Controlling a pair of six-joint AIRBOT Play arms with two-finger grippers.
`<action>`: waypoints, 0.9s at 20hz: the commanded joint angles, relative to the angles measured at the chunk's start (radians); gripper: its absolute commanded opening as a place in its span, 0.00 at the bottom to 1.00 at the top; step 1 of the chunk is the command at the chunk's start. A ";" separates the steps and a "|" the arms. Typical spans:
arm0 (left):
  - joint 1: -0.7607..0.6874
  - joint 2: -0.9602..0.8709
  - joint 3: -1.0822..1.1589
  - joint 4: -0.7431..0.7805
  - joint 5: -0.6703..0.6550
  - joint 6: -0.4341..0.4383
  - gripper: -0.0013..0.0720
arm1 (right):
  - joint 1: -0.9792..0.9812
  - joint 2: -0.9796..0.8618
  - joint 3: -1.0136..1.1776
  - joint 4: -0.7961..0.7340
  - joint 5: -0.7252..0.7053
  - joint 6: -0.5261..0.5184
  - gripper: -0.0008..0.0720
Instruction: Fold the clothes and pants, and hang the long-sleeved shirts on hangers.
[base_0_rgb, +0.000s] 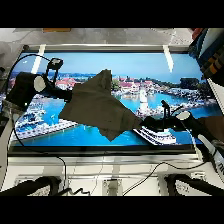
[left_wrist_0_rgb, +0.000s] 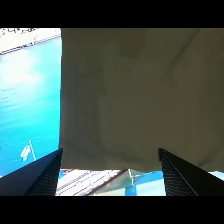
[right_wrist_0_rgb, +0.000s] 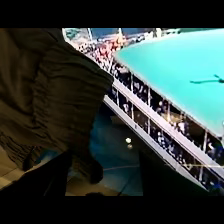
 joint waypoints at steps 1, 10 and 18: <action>0.000 -0.001 0.000 0.001 -0.001 0.000 0.99 | -0.039 -0.084 -0.001 0.225 0.110 -0.192 0.63; 0.074 -0.090 -0.006 -0.011 -0.075 -0.022 0.83 | -0.038 -0.126 -0.001 0.314 0.233 -0.273 0.11; 0.409 -0.166 -0.050 -0.349 -0.138 0.048 0.40 | -0.038 -0.123 -0.001 0.317 0.250 -0.273 0.05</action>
